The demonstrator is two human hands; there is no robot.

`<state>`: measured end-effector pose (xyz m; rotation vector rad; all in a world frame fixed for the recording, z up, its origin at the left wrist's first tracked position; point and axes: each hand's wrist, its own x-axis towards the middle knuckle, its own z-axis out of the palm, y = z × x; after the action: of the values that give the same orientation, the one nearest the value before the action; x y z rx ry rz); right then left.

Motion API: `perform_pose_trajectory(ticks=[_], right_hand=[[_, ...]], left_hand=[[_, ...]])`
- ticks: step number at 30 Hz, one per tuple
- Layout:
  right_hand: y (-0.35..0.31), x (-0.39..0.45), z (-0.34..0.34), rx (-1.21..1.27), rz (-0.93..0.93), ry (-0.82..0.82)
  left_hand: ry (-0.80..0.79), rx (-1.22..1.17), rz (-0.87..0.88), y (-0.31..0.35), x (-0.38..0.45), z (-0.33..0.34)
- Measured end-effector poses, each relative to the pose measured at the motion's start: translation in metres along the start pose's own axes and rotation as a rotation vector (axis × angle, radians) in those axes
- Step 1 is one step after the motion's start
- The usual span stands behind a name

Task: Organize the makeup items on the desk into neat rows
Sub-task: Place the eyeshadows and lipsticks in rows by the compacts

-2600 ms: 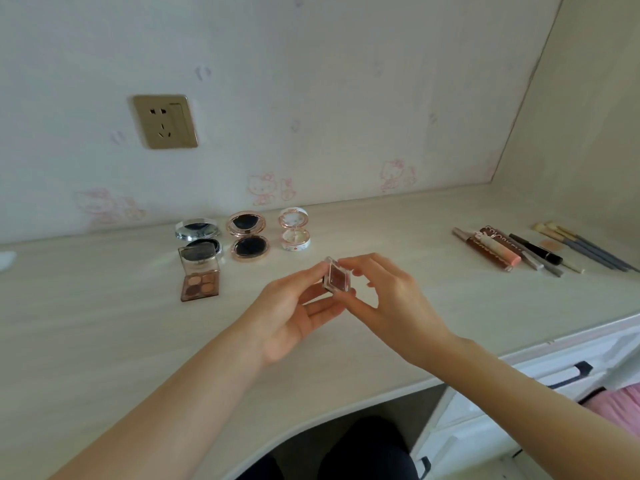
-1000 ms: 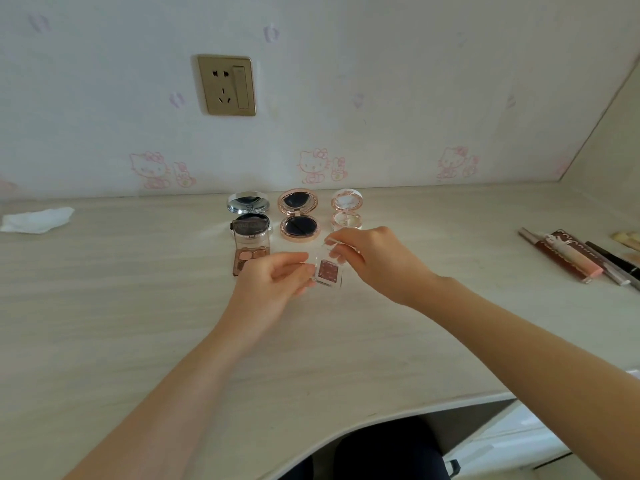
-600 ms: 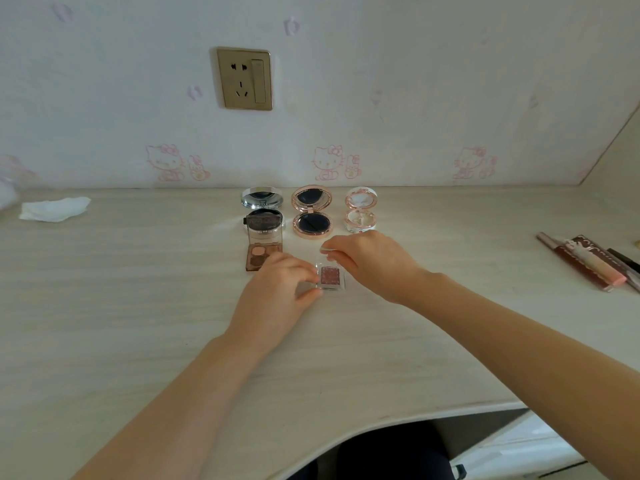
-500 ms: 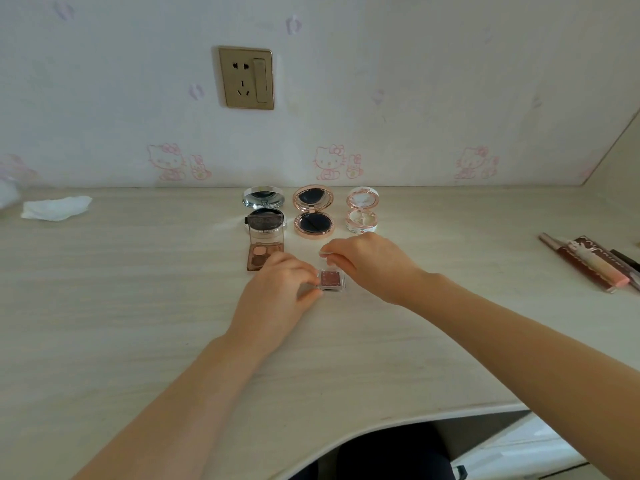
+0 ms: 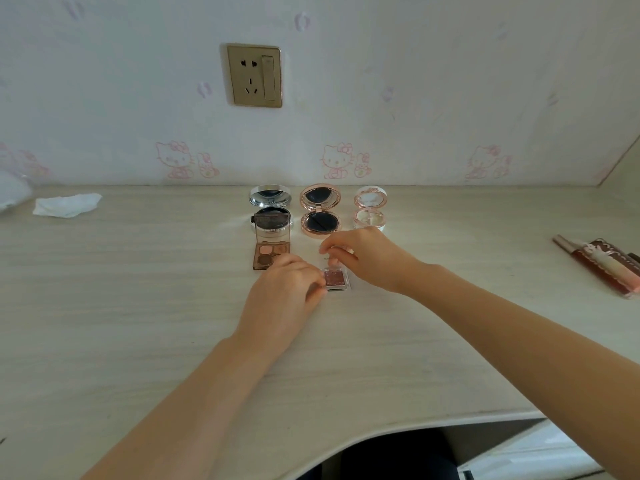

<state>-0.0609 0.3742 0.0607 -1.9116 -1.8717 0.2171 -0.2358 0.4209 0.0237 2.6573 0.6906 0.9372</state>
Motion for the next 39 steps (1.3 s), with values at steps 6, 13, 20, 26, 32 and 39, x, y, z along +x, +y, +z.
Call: perform_pose_trajectory(ticks=[6,13,20,26,32,39], right_hand=[[0.001,-0.021,0.007,0.001,0.097,0.147],[-0.002,-0.063,0.025,-0.088,0.188,0.162],[-0.005,-0.053,0.029,-0.166,0.158,0.149],[-0.004,-0.037,0.029,-0.155,0.214,0.159],[-0.002,-0.025,0.028,-0.196,0.253,0.145],[-0.004,-0.023,0.028,-0.226,0.259,0.147]], left_hand=[[-0.001,-0.001,0.007,0.0,0.0,-0.001],[0.007,0.015,0.003,-0.002,0.0,0.004],[0.01,0.066,-0.002,-0.006,0.004,0.006],[0.021,0.128,0.006,-0.012,0.016,0.012],[0.022,0.191,0.009,-0.018,0.027,0.014],[0.012,0.184,-0.005,-0.02,0.029,0.016]])
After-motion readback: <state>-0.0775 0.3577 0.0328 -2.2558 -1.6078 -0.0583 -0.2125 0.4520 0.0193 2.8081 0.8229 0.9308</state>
